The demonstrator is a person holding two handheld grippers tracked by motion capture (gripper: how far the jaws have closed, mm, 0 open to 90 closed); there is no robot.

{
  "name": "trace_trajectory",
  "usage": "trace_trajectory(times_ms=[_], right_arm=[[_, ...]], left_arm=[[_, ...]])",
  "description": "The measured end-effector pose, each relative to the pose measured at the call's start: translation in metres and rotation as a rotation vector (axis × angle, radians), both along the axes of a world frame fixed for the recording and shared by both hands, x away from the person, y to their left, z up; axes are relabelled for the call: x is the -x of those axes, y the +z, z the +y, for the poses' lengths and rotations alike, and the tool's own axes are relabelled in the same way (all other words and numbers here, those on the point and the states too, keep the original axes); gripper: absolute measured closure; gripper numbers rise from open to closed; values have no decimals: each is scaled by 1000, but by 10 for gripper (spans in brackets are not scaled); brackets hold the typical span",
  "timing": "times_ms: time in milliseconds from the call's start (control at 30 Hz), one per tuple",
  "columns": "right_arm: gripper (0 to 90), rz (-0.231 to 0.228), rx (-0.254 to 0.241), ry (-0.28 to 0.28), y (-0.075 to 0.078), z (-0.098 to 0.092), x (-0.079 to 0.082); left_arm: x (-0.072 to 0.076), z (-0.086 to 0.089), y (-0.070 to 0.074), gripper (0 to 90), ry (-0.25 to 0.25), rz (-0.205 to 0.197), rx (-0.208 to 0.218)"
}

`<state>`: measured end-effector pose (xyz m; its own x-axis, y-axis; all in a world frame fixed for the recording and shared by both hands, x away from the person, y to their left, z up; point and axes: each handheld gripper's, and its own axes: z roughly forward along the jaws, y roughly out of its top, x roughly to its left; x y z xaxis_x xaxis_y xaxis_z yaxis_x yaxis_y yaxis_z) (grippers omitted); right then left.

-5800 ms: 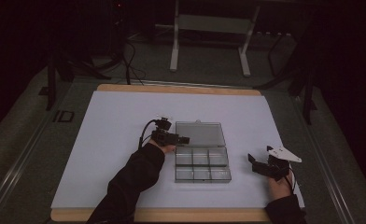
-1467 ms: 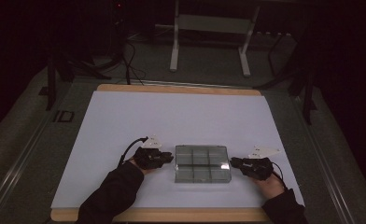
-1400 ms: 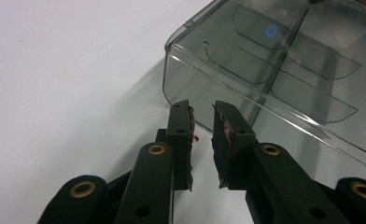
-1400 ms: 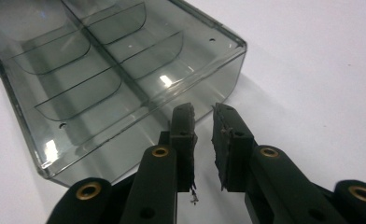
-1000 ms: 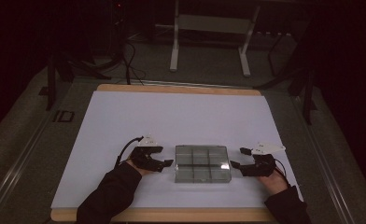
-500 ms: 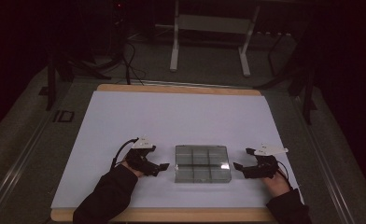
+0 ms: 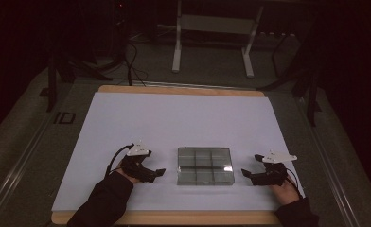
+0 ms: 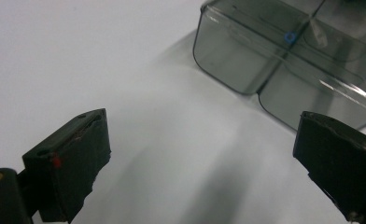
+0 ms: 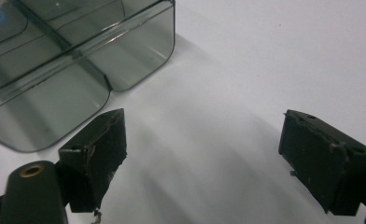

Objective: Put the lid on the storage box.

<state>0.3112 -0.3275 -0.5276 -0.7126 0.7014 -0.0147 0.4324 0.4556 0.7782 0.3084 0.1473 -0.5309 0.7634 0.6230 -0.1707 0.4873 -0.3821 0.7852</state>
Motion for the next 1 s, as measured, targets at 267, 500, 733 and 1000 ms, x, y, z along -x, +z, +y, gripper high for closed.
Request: trace_trajectory(times_ms=[267, 500, 733, 1000], right_arm=[[149, 2, 7, -21, -5, -8, 8], [149, -12, 17, -46, -5, -14, 14], [149, -25, 17, -72, -5, -19, 17], [149, -38, 14, -105, -5, -21, 19]], left_arm=[[13, 7, 0, 51, 8, -8, -28], [19, 14, -5, 52, 29, -3, -30], [22, 16, -7, 51, 65, -15, -50], [22, 20, -9, 49, 119, -17, -70]])
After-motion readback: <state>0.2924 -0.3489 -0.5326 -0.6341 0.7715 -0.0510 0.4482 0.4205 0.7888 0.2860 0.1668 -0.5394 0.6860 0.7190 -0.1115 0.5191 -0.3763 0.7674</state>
